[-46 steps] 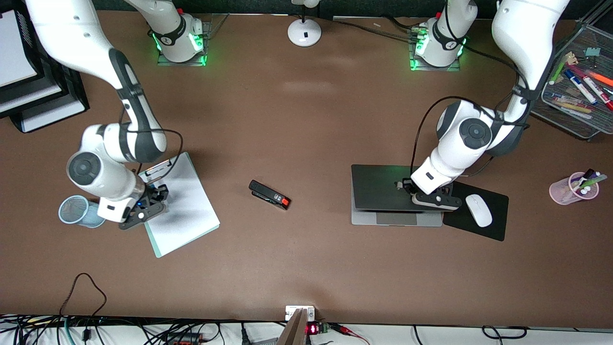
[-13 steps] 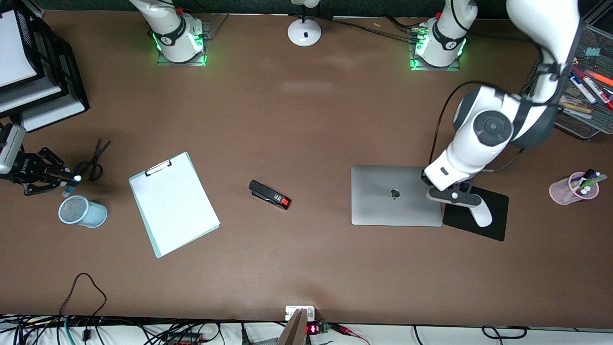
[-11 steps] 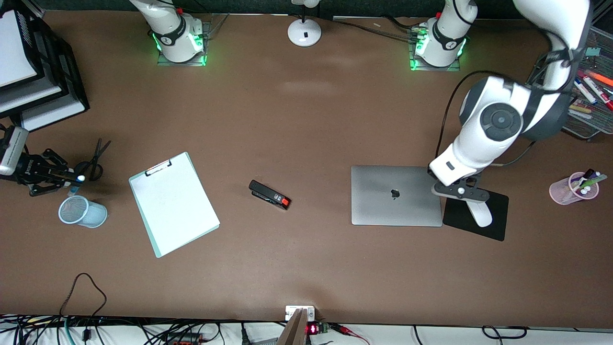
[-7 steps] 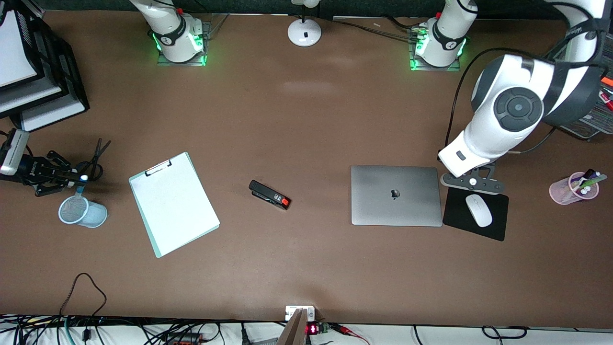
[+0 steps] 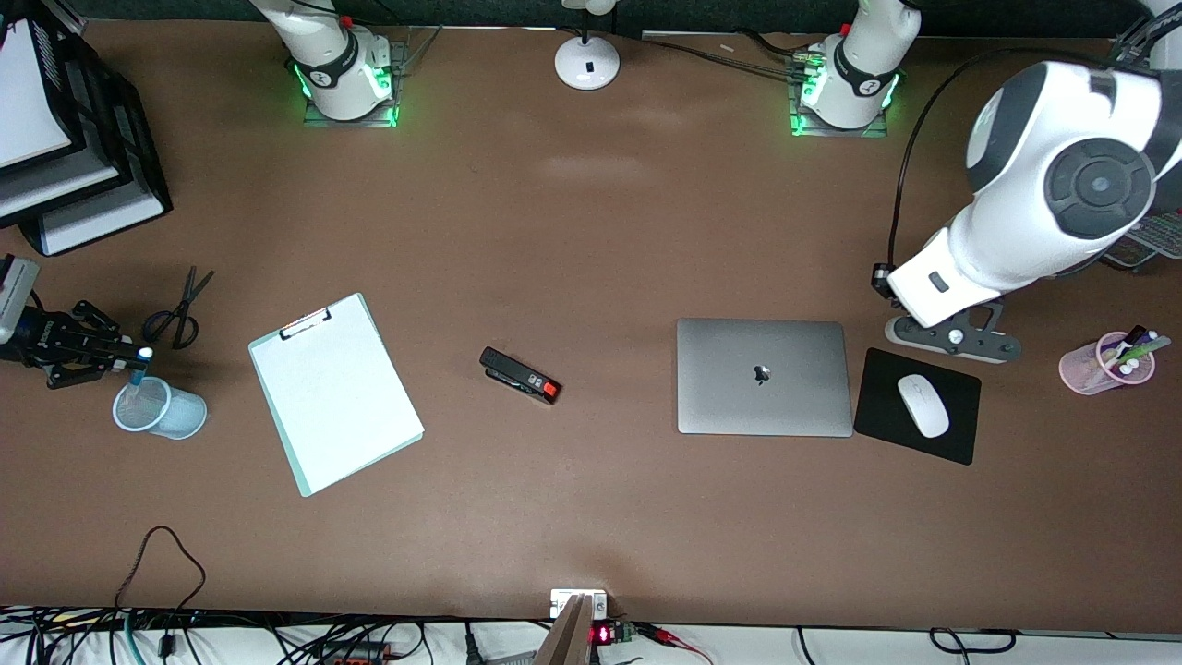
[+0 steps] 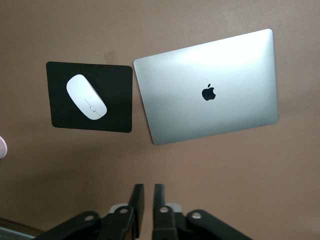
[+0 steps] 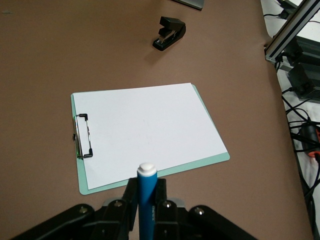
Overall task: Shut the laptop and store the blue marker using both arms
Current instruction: 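Lower the marker into the blue cup while the left gripper lifts away, then open the right gripper to release the marker into the cup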
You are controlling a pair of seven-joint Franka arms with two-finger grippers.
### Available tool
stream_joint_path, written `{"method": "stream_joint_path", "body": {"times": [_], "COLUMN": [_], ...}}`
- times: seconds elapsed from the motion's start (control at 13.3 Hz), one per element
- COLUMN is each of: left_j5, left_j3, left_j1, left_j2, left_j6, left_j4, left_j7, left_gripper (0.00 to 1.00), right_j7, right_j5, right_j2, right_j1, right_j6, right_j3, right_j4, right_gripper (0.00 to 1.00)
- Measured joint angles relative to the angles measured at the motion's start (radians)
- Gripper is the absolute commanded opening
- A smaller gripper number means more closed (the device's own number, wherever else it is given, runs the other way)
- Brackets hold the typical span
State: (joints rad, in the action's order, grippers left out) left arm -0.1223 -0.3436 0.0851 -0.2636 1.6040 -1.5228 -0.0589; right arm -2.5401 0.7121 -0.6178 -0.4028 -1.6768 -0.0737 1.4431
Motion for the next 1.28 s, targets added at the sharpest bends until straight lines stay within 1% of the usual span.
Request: {"method": "stream_joint_path", "body": {"times": [0.23, 0.6, 0.83, 1.05, 1.28], "left_j5": [0.032, 0.035, 0.035, 0.035, 0.035], "left_j3": [0.001, 0.001, 0.001, 0.001, 0.017], "left_j1": [0.017, 0.019, 0.019, 0.019, 0.019], "left_j2": [0.007, 0.008, 0.012, 0.032, 0.065], "left_j6": [-0.011, -0.012, -0.013, -0.016, -0.022], "left_j4": [0.011, 0.013, 0.016, 0.017, 0.022], "left_j7": [0.014, 0.017, 0.019, 0.019, 0.021], "left_gripper": [1.00, 1.00, 1.00, 1.00, 1.00], "right_j7": [-0.011, -0.021, -0.026, -0.026, -0.028], "right_j5": [0.003, 0.037, 0.042, 0.043, 0.070], "right_j2": [-0.044, -0.094, -0.134, -0.161, -0.193], "right_j1": [-0.007, -0.029, -0.041, -0.042, -0.061], "right_j6": [0.005, 0.011, 0.025, 0.028, 0.027], "right_j3": [0.000, 0.000, 0.001, 0.003, 0.003], "right_j4": [-0.030, -0.063, -0.104, -0.121, -0.127], "right_gripper": [0.06, 0.06, 0.06, 0.07, 0.07]}}
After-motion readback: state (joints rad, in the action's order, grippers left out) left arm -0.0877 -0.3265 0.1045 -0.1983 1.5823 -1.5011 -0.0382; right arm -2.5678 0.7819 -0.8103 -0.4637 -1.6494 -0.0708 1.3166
